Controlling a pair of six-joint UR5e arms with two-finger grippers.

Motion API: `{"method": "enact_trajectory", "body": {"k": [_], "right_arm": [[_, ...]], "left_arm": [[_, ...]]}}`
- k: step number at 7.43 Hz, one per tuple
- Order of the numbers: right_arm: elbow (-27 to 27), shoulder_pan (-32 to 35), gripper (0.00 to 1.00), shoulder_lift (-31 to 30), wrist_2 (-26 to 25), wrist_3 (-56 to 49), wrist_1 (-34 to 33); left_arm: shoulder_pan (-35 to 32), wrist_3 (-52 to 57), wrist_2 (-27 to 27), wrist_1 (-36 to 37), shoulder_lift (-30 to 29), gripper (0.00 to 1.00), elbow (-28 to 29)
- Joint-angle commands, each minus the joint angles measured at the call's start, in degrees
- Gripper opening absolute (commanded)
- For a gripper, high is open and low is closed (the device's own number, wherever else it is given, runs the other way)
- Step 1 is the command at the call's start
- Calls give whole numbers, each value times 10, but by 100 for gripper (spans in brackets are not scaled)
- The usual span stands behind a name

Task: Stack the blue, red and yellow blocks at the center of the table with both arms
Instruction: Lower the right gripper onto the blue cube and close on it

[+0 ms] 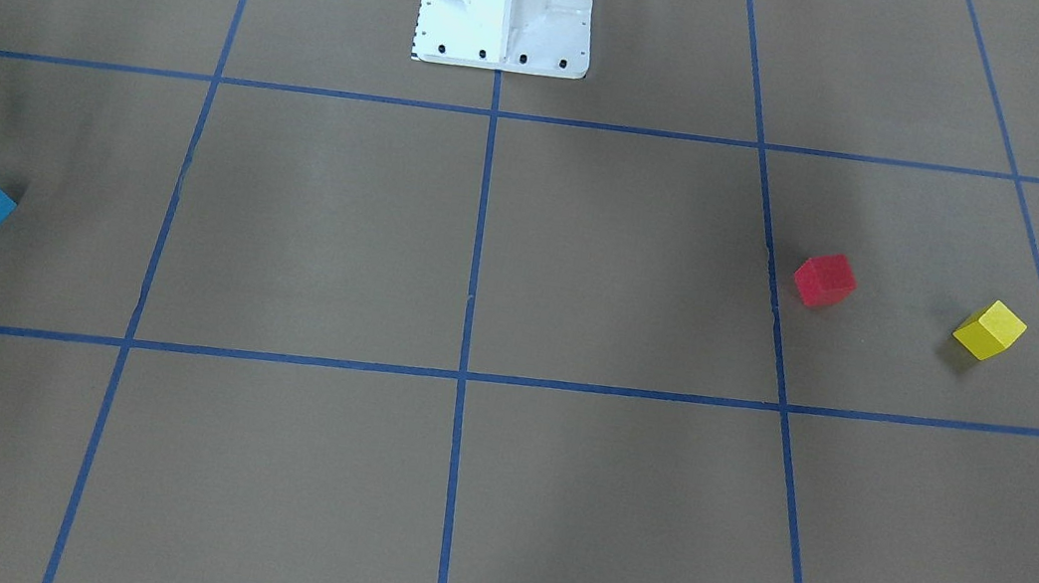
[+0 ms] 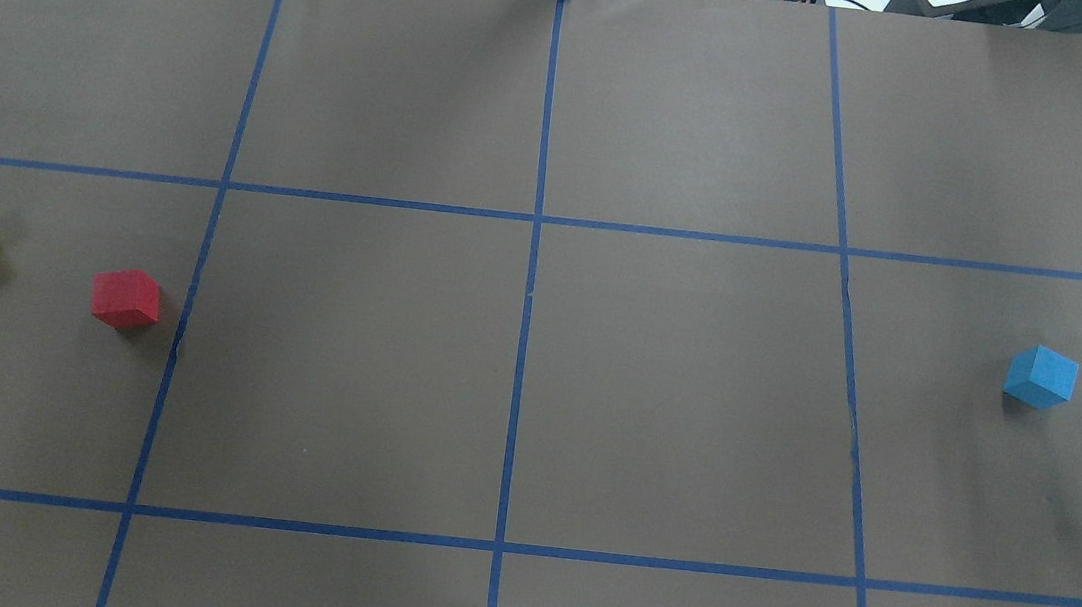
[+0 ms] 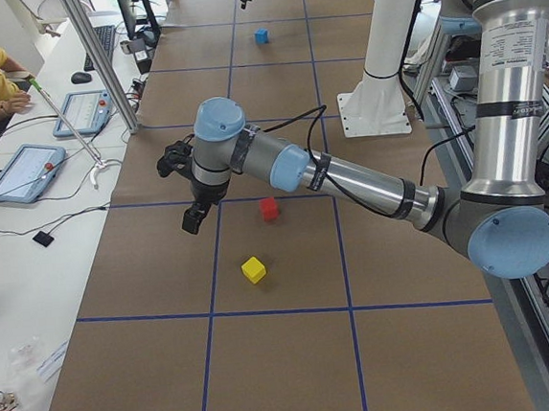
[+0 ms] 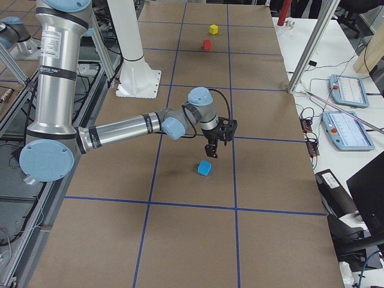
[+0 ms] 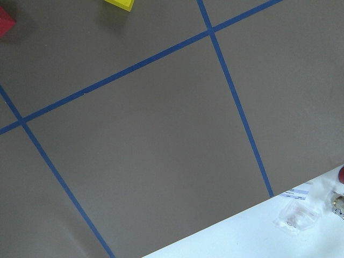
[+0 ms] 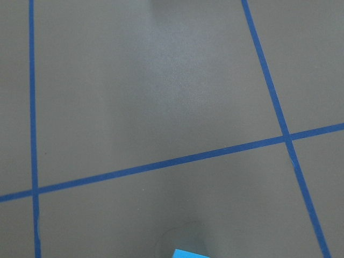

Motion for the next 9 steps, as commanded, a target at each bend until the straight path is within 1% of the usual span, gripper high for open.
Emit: {"method": "enact_trajectory", "body": {"k": [1,2,3,4,5,9], "right_arm": [[-2,-126,99,-28,-141,133,25],[-13,-143,99,-58,-153,131,75],[-27,-157,99,-66,-165,128,87],[-54,-165,99,-66,-174,127,105],[-79,-169,99,-65,-176,126,139],[-93,-173,98,-45,-173,126,142]], "left_arm": [[0,0,0,-1,0,100,-2],[0,0,0,-1,0,100,-3],[0,0,0,-1,0,100,-3],[0,0,0,-1,0,100,-4],[0,0,0,-2,0,100,-4],[0,-2,0,-16,0,100,-3]]}}
